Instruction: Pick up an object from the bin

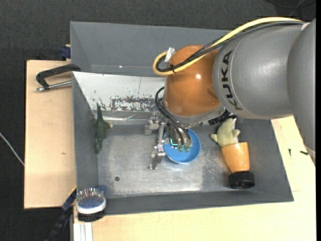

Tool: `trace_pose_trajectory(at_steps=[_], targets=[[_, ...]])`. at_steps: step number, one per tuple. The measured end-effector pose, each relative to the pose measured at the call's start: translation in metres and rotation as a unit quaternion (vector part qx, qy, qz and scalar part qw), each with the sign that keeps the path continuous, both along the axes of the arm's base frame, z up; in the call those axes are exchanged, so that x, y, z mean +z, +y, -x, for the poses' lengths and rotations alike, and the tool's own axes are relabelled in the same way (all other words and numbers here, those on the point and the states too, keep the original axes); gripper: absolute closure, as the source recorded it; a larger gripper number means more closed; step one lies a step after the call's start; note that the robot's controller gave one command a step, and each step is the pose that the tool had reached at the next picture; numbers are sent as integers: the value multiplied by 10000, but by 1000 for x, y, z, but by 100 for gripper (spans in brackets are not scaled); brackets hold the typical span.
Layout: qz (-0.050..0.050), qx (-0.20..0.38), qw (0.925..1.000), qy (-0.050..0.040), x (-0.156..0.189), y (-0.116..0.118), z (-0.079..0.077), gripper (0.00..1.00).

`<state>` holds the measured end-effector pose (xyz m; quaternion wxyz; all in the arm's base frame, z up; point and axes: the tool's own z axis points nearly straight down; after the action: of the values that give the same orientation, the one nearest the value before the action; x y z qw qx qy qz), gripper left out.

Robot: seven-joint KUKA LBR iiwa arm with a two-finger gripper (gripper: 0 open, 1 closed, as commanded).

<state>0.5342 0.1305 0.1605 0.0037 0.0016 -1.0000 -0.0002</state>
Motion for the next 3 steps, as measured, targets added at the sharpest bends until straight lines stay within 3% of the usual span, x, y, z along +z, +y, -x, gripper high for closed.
trace_pose_trajectory(at_steps=[1, 2, 3], targets=[[12, 753, 9972, -14, -52, -86, 20, 0], [-20, 1892, 9819, -78, -88, -116, 6, 0], [2, 1872, 9823, -73, -85, -118, 5, 100]])
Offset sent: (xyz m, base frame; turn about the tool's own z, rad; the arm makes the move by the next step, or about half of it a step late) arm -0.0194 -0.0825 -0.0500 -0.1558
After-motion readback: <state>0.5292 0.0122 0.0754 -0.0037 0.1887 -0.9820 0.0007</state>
